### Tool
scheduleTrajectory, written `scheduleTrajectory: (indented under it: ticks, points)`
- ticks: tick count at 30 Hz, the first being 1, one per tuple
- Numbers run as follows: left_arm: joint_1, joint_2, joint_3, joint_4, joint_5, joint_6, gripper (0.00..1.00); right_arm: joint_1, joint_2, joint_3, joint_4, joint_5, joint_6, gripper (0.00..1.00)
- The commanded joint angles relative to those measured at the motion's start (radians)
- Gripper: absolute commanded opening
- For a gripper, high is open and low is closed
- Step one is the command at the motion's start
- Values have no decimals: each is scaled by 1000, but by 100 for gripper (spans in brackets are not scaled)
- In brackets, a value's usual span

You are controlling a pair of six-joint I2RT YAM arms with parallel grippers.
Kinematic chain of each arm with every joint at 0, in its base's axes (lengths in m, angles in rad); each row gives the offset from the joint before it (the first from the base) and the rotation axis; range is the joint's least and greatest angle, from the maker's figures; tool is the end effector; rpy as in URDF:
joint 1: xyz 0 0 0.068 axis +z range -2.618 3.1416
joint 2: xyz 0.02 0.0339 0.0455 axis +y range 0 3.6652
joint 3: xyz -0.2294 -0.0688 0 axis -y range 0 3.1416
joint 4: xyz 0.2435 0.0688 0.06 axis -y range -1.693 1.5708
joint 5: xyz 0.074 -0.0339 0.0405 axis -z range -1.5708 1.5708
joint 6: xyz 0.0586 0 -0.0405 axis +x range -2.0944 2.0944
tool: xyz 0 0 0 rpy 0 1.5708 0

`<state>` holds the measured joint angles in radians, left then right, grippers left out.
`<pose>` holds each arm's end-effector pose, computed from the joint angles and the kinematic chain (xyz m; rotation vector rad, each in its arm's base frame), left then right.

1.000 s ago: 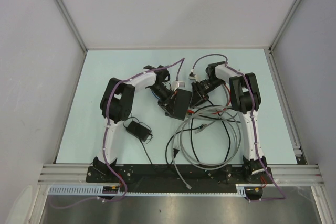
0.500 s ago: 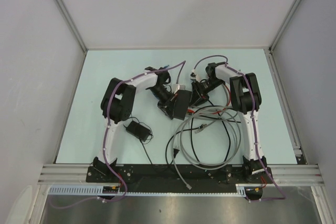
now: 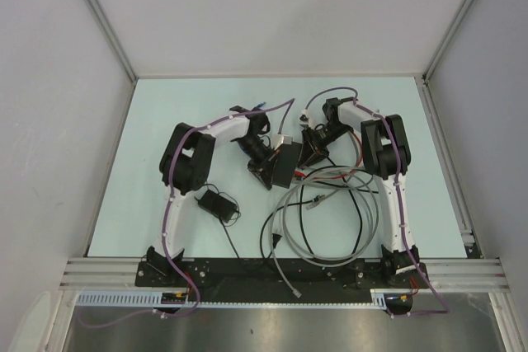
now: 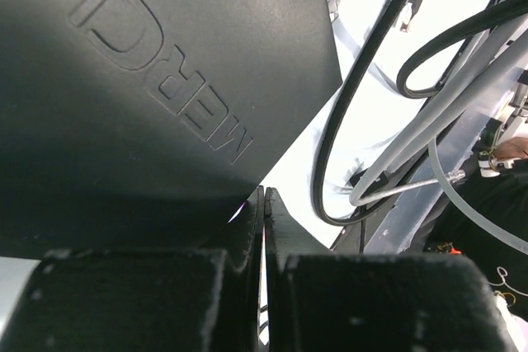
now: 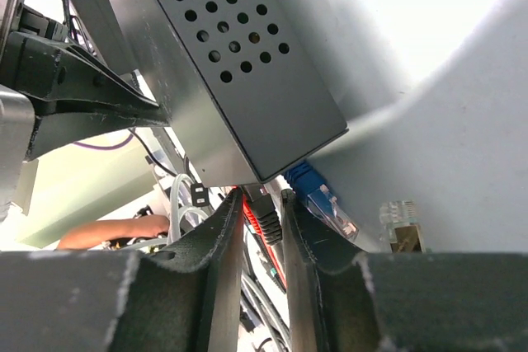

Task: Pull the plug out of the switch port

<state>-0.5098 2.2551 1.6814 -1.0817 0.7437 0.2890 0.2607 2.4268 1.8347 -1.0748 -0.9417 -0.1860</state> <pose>0.3230 -0.2260 0.0928 -1.0408 -2.5841 1.0667 0.3920 0.1536 0.0698 0.5326 -2.6426 -1.3660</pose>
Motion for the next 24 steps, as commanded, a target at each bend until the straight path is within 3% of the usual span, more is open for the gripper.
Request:
scheduleTrajectory:
  ticks: [1, 4, 8, 13, 17, 24]
  points:
    - [-4, 32, 15, 86, -76, 38, 0, -1, 31, 5, 162, 259, 3, 23]
    - [-3, 14, 44, 65, -54, 71, 0, 0, 35, 9, 158, 261, 2, 20]
    - [36, -95, 44, 48, 170, 168, 2, 0, 37, 17, 154, 267, -1, 18]
    - [60, -178, -34, 209, 86, 121, 0, -1, 44, 34, 145, 277, -1, 17]
    - [60, -93, 8, 226, 46, 15, 0, 2, 46, 41, 144, 287, -1, 16]
    - [44, -28, 6, 233, -44, 1, 0, 2, 44, 54, 150, 297, -6, 14]
